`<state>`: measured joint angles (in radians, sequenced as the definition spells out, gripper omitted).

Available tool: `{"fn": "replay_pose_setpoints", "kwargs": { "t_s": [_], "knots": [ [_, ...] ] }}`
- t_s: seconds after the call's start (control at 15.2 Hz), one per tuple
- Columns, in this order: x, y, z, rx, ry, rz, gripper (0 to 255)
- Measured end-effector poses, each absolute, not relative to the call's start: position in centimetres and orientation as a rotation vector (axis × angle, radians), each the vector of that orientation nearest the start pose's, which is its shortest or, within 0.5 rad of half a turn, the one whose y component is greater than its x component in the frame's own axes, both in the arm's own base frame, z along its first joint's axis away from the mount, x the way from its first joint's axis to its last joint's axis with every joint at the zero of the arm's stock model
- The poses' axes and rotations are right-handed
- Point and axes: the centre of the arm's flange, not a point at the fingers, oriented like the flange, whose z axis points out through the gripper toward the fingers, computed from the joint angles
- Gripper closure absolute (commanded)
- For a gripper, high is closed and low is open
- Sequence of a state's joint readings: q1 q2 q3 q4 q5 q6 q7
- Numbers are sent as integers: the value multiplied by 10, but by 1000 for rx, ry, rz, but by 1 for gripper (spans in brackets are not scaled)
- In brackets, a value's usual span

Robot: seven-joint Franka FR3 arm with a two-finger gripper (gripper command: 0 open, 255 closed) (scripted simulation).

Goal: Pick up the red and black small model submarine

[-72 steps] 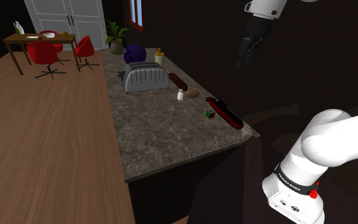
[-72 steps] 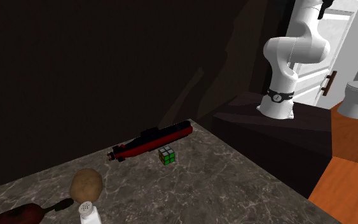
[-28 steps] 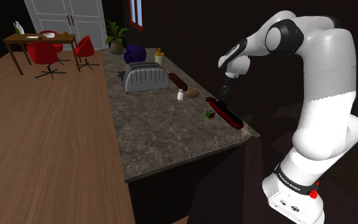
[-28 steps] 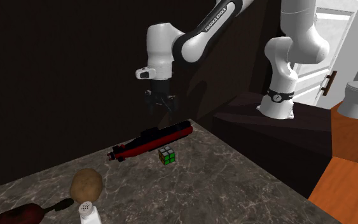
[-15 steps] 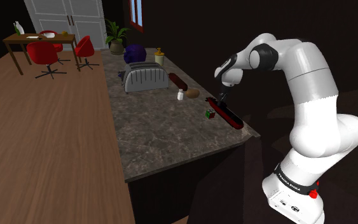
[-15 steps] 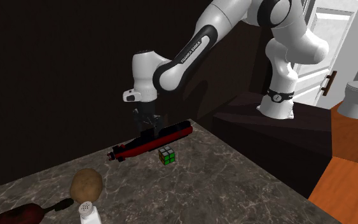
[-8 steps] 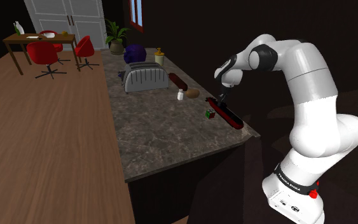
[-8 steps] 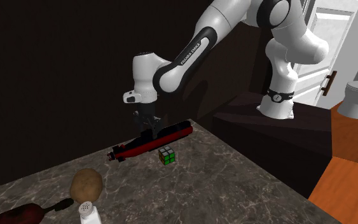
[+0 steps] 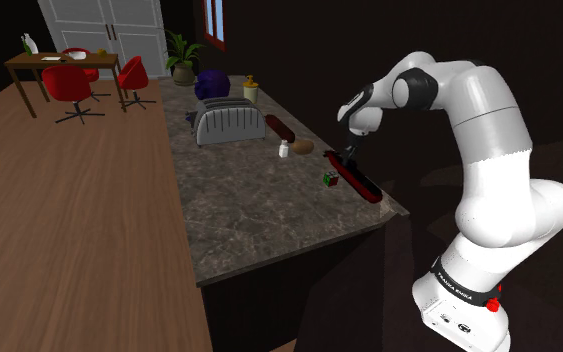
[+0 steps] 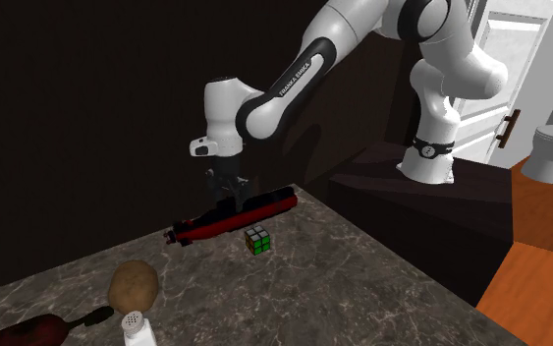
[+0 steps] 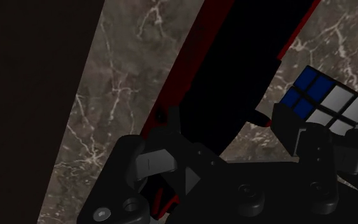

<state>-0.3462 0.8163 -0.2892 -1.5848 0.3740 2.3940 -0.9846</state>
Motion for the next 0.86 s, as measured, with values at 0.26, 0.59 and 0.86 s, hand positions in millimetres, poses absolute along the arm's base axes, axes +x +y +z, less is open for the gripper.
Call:
{"fn": "replay_pose_setpoints", "kwargs": {
  "t_s": [0.26,0.59,0.86],
  "knots": [
    [579,-390,193,-3123,-264,-100,255],
    [580,-389,220,-3123,-264,-100,255],
    [579,-390,239,-3124,-264,-100,255]
  ]
}}
